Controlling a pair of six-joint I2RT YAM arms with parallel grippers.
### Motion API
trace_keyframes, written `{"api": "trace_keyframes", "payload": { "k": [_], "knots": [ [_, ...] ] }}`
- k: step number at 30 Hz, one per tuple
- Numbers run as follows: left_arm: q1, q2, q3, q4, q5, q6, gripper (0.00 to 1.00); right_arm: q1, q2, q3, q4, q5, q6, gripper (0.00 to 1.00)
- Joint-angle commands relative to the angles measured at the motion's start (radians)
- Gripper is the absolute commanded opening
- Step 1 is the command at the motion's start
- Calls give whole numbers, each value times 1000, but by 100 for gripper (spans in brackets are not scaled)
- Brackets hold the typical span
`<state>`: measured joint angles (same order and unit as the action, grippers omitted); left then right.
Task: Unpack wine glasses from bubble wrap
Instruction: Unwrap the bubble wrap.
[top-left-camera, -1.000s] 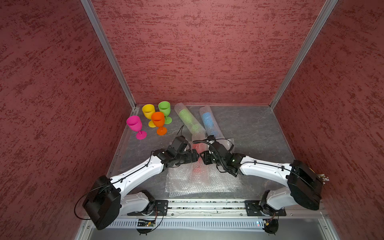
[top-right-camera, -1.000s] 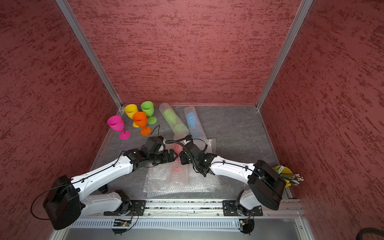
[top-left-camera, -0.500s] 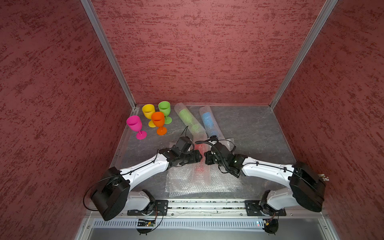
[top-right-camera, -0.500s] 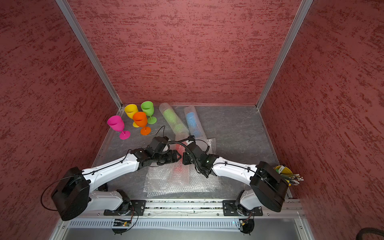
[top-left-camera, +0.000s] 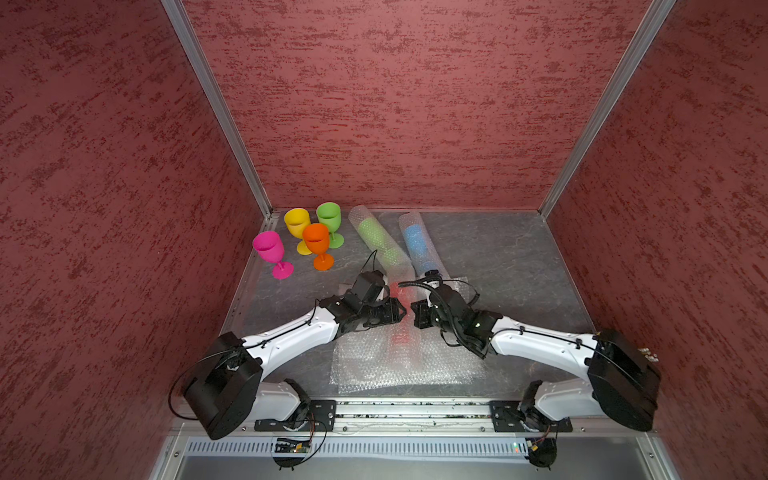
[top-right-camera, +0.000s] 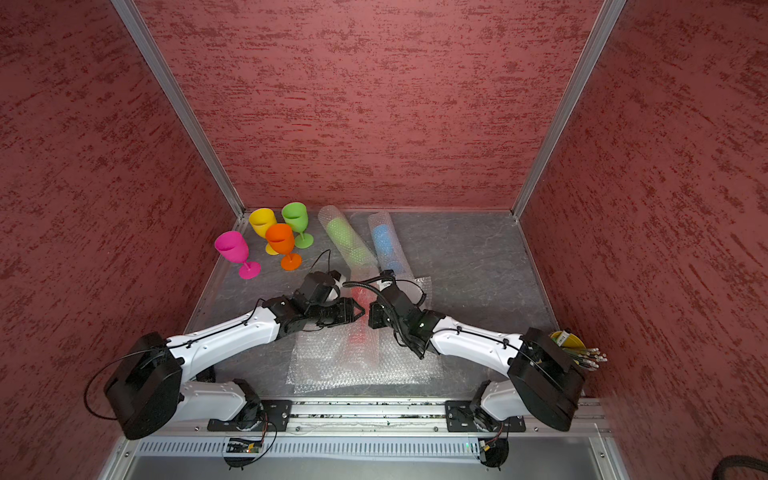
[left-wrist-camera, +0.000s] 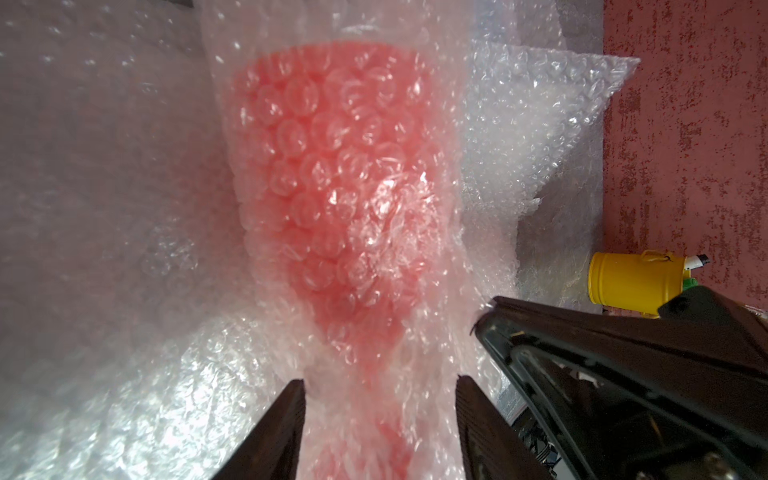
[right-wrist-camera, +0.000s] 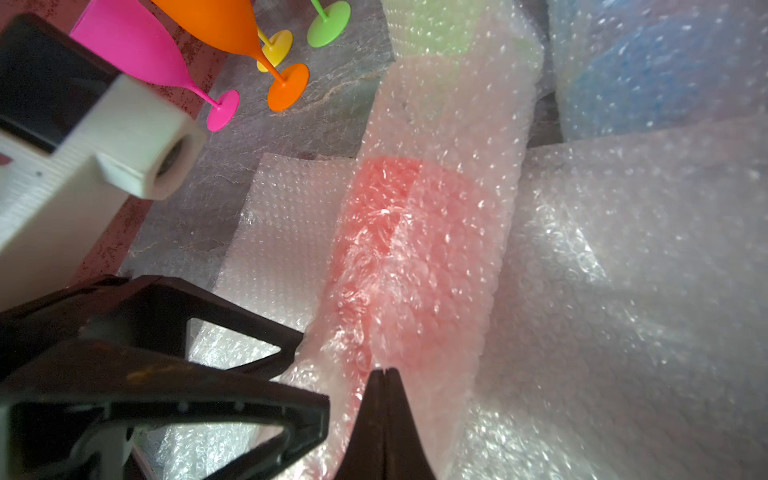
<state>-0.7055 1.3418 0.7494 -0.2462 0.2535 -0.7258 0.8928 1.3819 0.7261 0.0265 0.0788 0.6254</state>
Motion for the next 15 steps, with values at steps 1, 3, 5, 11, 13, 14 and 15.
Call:
{"api": "trace_keyframes", "payload": {
  "k": [1, 3, 5, 11, 13, 14, 15],
  "knots": [
    [0, 27, 14, 38, 23, 8, 58, -6, -11, 9, 33, -27, -15, 0],
    [-1, 35, 13, 43, 27, 8, 53, -6, -8, 7, 36, -28, -13, 0],
    [0, 32, 7, 53, 33, 8, 45, -6, -4, 9, 33, -28, -15, 0],
    [4, 26, -4, 87, 50, 2, 22, -5, -4, 27, 0, -26, -34, 21],
    [3, 28, -4, 98, 62, -4, 21, -6, -5, 37, -10, -33, -42, 31],
    [3, 26, -5, 103, 66, -9, 19, -6, -7, 42, -18, -40, -47, 39],
    [3, 23, -7, 106, 67, -11, 19, -6, -7, 47, -23, -43, -49, 46]
  ]
}}
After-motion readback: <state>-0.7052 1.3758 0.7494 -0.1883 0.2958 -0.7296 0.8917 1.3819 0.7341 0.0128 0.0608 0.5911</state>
